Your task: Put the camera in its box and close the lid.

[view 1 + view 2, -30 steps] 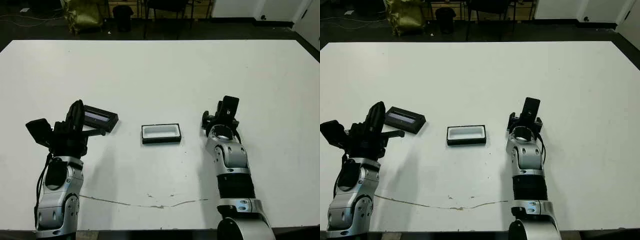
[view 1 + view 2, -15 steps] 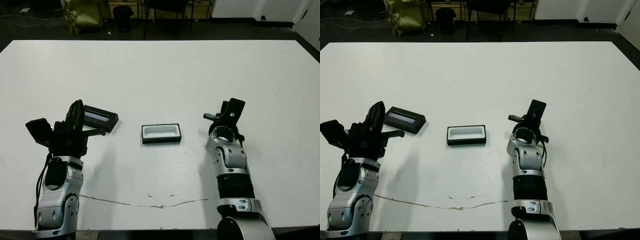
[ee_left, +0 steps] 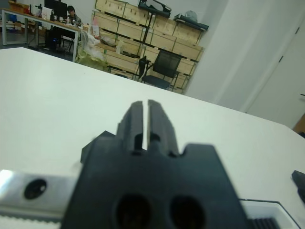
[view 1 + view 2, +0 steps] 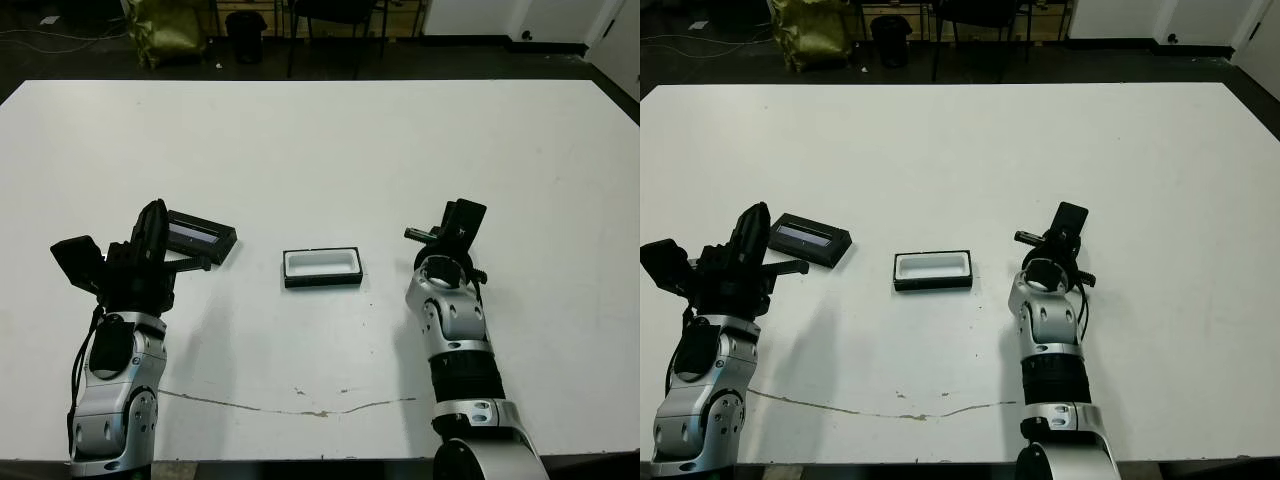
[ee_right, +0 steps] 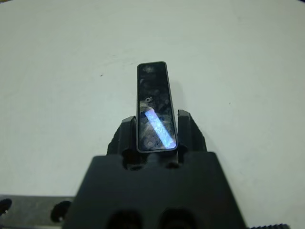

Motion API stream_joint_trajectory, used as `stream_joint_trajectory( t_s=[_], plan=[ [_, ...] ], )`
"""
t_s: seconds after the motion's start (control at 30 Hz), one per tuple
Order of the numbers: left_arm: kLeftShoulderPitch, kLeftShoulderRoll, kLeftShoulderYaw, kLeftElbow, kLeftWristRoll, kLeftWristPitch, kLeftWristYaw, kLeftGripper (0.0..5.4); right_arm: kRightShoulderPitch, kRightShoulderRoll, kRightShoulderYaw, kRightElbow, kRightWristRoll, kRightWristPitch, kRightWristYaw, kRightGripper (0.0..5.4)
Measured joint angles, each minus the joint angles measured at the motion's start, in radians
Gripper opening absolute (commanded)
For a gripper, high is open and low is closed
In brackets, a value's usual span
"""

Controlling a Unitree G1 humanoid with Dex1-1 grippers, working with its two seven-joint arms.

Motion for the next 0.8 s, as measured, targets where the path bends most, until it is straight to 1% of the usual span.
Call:
stream_joint_trajectory(
  t_s=[0.1,0.23,0.33,0.43,0.63,0.73,0.8],
  plan=[
    [0.001,0.000,0.001,0.000,-0.001,0.001,0.000,0.00,0.052,-0.010,0.027,-0.069,-0.013,-0.048,0.038,0.58],
    [0.003,0.000,-0.001,0.000,0.003,0.001,0.001,0.00,0.094,-0.035,0.043,-0.225,-0.012,-0.095,0.113,0.57],
    [0.004,0.000,-0.001,0.000,0.003,0.001,0.002,0.00,0.118,-0.065,0.069,-0.331,-0.014,-0.113,0.176,0.57],
    [0.005,-0.001,-0.001,0.000,0.003,0.001,0.004,0.00,0.131,-0.090,0.083,-0.427,-0.004,-0.111,0.248,0.57],
    [0.007,-0.001,0.000,0.000,-0.002,0.001,0.004,0.00,0.152,-0.144,0.100,-0.591,0.046,-0.038,0.385,0.57],
    [0.008,-0.001,0.000,0.000,-0.010,0.001,0.002,0.00,0.156,-0.178,0.109,-0.648,0.088,0.033,0.461,0.57],
    [0.008,-0.001,-0.001,0.001,-0.009,0.000,0.001,0.00,0.155,-0.223,0.115,-0.674,0.114,0.088,0.529,0.57]
  ],
)
